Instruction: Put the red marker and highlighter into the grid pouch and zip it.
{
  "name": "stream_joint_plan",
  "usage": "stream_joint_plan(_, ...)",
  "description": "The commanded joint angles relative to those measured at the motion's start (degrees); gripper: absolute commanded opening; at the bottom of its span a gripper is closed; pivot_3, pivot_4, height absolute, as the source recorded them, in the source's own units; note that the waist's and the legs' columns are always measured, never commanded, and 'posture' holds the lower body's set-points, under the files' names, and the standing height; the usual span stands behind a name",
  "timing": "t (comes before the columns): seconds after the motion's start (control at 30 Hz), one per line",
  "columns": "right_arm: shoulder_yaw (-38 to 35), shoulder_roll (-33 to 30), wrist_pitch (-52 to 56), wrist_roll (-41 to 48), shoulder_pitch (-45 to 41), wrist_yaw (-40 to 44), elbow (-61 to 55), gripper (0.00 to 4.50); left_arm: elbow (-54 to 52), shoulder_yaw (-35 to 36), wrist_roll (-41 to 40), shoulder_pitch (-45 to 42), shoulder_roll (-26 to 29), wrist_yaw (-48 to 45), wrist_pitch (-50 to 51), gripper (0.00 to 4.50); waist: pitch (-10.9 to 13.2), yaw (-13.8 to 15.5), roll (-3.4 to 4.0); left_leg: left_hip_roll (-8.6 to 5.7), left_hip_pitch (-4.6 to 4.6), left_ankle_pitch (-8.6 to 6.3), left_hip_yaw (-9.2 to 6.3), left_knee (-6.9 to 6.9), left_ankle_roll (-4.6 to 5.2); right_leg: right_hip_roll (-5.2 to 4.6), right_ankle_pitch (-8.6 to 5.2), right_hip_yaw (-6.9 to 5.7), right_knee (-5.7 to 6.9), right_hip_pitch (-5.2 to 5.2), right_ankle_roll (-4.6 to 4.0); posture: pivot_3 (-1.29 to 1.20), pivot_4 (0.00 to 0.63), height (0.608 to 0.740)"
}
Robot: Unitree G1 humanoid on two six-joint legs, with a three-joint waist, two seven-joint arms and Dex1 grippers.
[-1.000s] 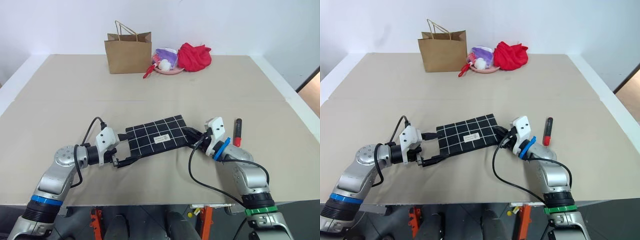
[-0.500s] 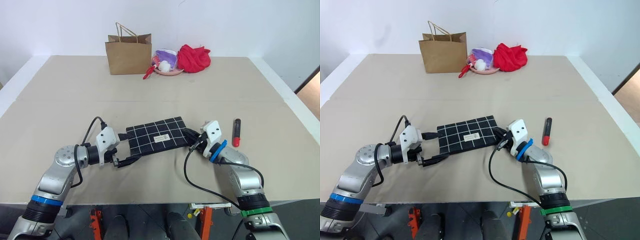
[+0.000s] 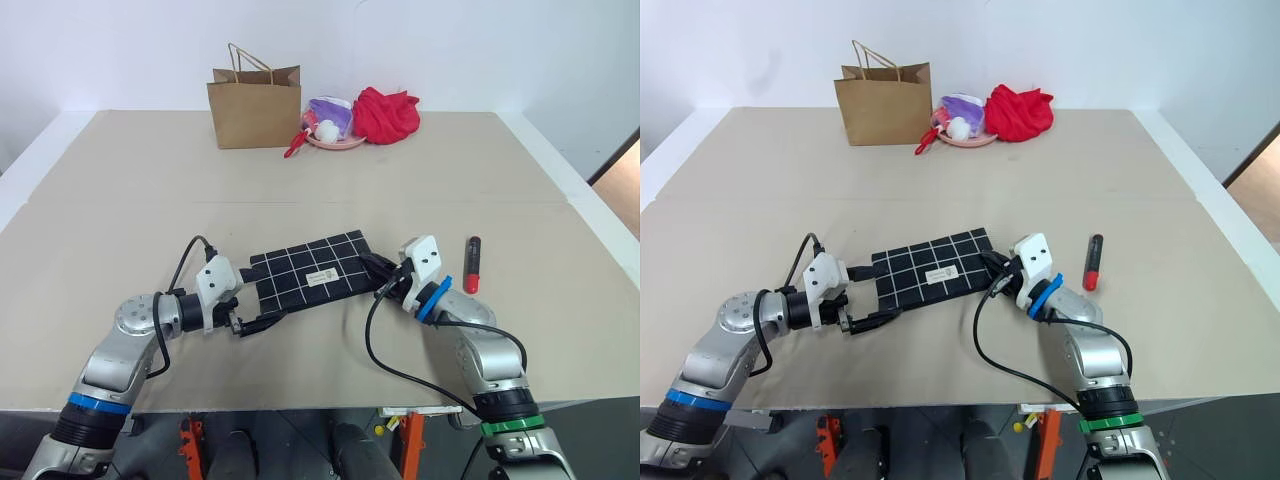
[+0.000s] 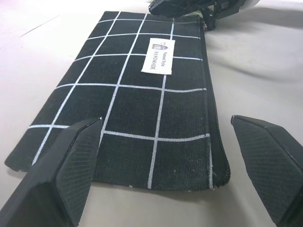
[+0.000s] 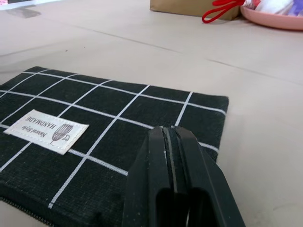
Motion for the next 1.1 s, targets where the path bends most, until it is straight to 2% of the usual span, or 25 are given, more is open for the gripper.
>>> stream_joint_plan(0.03,1.1,-0.2,-0.8,-0.6,0.0,1.8,-0.5,0.04,-2.7,0.1,0.0,0.3,0.0,0.4,-0.1,4.5,0.0,0.0,0.0,0.0,0.0,0.0,0.0,0.0,0.0,0.0,0.0,0.0,0.0,0.0,0.0,0.0,0.15,0.74)
stream_joint_plan(0.23,2.3,-0.4,-1.8,-2.6,0.5,2.7,2.2,0.04,-3.5,0.2,0.4,0.9,0.3,0.8,-1.0,4.5,0.0,0.0,-0.01,0.0,0.01,0.0,0.0,0.0,0.0,0.0,0.0,0.0,0.0,0.0,0.0,0.0,0.15,0.74)
stream_joint_plan(0.47,2.0,-0.8,-2.6,-2.5,0.3,3.4,2.5,0.04,-2.4,0.2,5.8,3.2,4.5,-1.6,-10.2,4.5,0.0,0.0,-0.01,0.0,0.03,0.0,0.0,0.0,0.0,0.0,-0.01,-0.01,0.0,0.01,-0.05,0.0,0.15,0.74)
stream_joint_plan(0.6,1.7,-1.0,-2.9,-2.4,0.4,3.8,2.5,0.04,1.5,-0.9,9.7,3.9,6.6,-3.4,-18.9,4.5,0.0,0.0,-0.01,0.01,0.04,0.0,0.01,-0.04,0.0,0.0,-0.14,-0.01,0.0,0.0,-0.29,0.0,0.15,0.74)
stream_joint_plan(0.8,1.7,-1.0,-3.2,-2.4,0.3,3.9,2.2,0.04,8.9,-3.0,12.7,0.5,5.3,-3.3,-28.6,4.5,0.0,0.0,-0.01,0.01,0.05,0.0,0.01,-0.01,0.0,-0.01,-0.15,-0.02,-0.01,0.03,-0.33,0.0,0.15,0.74)
stream_joint_plan(1.1,1.3,-1.1,-3.3,-2.3,0.9,3.5,1.2,0.04,19.5,-5.4,12.7,-6.5,2.1,-5.1,-33.9,4.5,0.0,0.0,0.04,0.0,0.06,0.02,0.01,0.0,0.02,0.0,-0.08,-0.02,0.01,0.05,-0.21,0.0,0.15,0.74)
